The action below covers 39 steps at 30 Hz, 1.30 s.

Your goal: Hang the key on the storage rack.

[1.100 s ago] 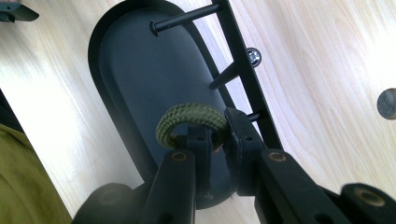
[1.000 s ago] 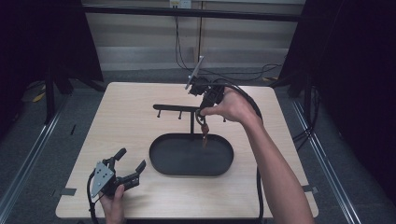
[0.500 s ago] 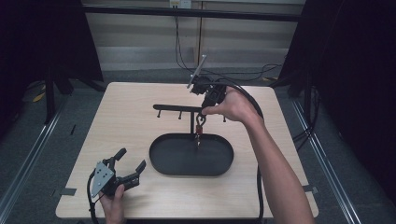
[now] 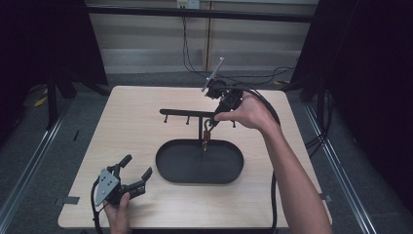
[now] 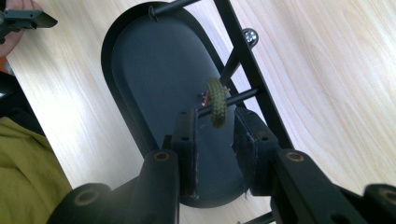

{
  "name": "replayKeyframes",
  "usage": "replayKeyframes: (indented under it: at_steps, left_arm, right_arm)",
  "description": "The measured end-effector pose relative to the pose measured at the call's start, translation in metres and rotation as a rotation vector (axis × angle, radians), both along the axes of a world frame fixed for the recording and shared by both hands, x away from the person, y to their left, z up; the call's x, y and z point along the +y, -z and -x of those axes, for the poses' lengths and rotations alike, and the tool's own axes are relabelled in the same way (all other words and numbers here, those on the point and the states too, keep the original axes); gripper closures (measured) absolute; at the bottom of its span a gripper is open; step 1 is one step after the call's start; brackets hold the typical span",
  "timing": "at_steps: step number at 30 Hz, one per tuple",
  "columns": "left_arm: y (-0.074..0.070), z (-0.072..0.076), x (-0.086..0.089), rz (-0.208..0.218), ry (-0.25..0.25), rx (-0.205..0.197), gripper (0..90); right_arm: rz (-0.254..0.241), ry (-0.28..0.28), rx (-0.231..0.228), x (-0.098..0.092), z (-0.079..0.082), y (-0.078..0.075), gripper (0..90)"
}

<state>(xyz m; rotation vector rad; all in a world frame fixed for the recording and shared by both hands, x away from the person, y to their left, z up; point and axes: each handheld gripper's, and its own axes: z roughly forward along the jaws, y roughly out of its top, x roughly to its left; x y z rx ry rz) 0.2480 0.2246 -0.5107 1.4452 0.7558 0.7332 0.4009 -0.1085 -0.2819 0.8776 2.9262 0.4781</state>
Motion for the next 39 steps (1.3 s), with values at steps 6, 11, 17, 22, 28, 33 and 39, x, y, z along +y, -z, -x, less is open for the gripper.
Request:
replayKeyframes:
  at_steps: [6,11,17,22,28,33,39]
  left_arm:
    - [0.0,0.0,0.0,-0.003,0.003,0.002,15.9]
    - [0.0,0.0,0.0,-0.006,0.005,0.002,15.9]
    - [0.0,0.001,0.0,-0.006,0.008,0.003,15.9]
    - [0.0,0.001,0.0,-0.005,0.008,0.003,15.9]
    - [0.0,0.001,0.0,-0.003,0.007,0.004,15.9]
    - [0.0,0.001,-0.001,0.003,0.007,0.003,15.9]
    - [0.0,0.001,-0.001,0.003,0.007,0.003,15.9]
  right_arm:
    - [-0.06,0.006,-0.008,-0.007,0.006,0.002,60.4]
    - [-0.127,0.002,-0.021,-0.011,0.015,0.0,55.9]
    - [-0.153,-0.007,-0.046,-0.016,0.025,0.005,56.1]
    - [-0.204,-0.017,-0.084,-0.021,0.036,0.009,58.4]
    - [-0.293,-0.066,-0.14,-0.024,0.054,0.011,61.2]
    - [-0.331,-0.029,-0.155,-0.03,0.064,0.021,62.5]
    - [-0.431,0.01,-0.213,-0.043,0.075,0.039,59.9]
